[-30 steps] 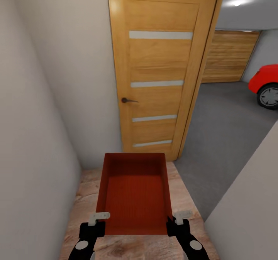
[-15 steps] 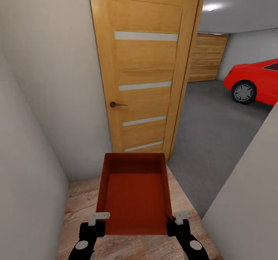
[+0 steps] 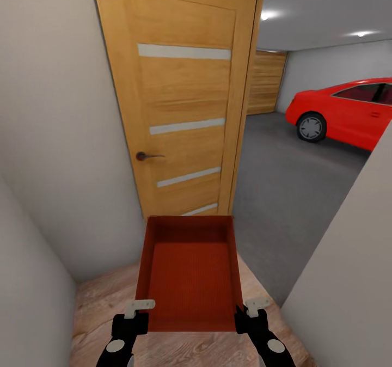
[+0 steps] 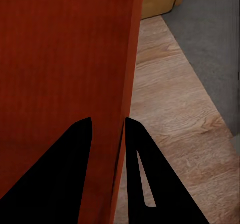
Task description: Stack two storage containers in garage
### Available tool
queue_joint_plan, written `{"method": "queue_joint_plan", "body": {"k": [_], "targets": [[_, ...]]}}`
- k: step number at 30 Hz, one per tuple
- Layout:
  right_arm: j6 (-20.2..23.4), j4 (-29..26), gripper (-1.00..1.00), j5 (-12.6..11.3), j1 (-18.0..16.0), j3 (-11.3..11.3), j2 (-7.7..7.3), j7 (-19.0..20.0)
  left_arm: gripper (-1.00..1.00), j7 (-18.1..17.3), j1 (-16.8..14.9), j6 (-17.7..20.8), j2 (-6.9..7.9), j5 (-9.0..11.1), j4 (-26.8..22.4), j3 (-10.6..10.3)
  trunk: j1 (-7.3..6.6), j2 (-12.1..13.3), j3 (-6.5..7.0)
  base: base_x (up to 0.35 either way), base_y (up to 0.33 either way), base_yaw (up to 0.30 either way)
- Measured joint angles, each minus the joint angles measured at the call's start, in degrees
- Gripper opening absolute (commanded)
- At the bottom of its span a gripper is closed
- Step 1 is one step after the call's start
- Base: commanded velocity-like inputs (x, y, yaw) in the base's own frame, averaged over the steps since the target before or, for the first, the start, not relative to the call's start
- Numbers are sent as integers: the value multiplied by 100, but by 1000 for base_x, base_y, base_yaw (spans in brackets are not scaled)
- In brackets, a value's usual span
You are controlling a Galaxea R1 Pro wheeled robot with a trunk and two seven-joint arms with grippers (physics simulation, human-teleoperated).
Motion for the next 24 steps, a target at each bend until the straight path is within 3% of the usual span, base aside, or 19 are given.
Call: {"method": "queue_joint_plan", "body": {"k": [17, 24], "targets": [[0, -2, -100, 0, 0, 6, -4, 0, -100, -1, 2, -6, 0, 1, 0, 1, 0, 0, 55, 300, 177, -288], [0, -4, -100, 2, 1, -1, -1, 1, -100, -5, 1, -11, 1, 3, 2, 1, 3, 1, 65, 126, 69, -82]]}}
